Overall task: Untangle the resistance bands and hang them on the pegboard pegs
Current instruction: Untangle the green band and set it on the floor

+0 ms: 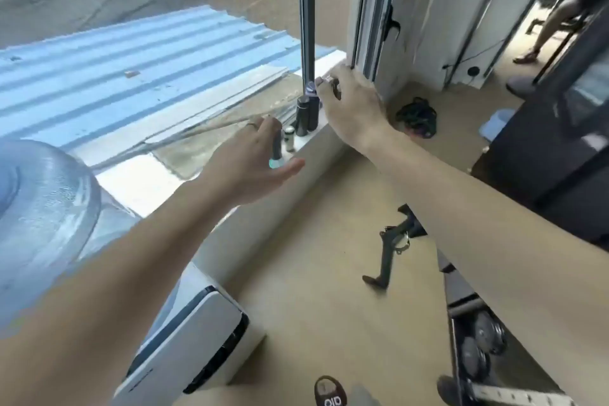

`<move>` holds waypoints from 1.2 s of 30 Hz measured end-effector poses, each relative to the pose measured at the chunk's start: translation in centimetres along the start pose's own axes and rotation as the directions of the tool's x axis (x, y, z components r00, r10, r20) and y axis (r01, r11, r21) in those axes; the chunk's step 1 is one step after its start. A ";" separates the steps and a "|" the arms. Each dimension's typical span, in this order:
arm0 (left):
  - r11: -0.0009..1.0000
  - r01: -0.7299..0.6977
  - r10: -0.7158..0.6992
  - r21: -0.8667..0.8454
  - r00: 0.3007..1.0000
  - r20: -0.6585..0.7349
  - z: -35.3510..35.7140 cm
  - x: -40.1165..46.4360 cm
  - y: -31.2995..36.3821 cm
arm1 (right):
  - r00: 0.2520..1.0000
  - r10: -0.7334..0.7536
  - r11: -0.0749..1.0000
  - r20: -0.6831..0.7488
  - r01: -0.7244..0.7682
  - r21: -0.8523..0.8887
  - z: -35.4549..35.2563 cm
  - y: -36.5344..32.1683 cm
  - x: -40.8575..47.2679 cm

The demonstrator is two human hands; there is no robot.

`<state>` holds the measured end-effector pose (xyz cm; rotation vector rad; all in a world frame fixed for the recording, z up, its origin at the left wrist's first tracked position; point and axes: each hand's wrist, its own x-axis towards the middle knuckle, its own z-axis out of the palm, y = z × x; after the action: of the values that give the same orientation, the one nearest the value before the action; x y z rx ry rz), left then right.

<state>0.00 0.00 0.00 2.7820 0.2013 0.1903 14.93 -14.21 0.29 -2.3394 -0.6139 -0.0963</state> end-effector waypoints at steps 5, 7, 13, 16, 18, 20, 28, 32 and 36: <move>1.000 0.009 -0.014 0.029 0.987 0.161 5.8 3.2 2.5 | 0.978 0.202 0.979 0.052 -0.200 -0.041 0.2 7.2 -1.1; 0.999 -0.014 0.008 0.031 0.983 0.185 7.8 4.7 3.5 | 0.967 0.247 0.969 0.068 -0.244 -0.045 0.3 9.7 -1.1; 0.998 -0.048 0.037 0.037 0.964 0.264 11.6 8.9 6.1 | 0.937 0.339 0.940 0.086 -0.334 -0.071 0.3 15.3 -0.1; 0.997 -0.063 0.051 0.036 0.959 0.280 12.5 11.4 7.0 | 0.917 0.387 0.921 0.093 -0.382 -0.072 0.2 17.1 1.2; 0.997 -0.073 0.060 0.036 0.956 0.288 12.9 13.3 7.4 | 0.907 0.411 0.911 0.097 -0.405 -0.073 0.2 18.1 2.4; 0.996 -0.081 0.065 0.042 0.951 0.301 13.3 15.5 7.5 | 0.896 0.435 0.900 0.090 -0.429 -0.081 0.2 19.0 4.0; 0.979 -0.193 0.159 0.062 0.921 0.355 15.4 27.2 6.3 | 0.855 0.515 0.853 0.064 -0.504 -0.134 1.4 22.8 12.8; 0.964 -0.257 0.211 0.067 0.893 0.398 16.2 34.7 5.9 | 0.807 0.589 0.802 0.040 -0.579 -0.145 0.8 25.2 18.2; 0.942 -0.328 0.267 0.074 0.863 0.428 17.4 42.1 7.0 | 0.774 0.632 0.766 -0.018 -0.629 -0.136 -0.5 28.3 23.2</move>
<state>44.78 -5.42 -9.25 2.9007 -0.3394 -0.3564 48.40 -23.22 -11.43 -2.5573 0.2090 0.2155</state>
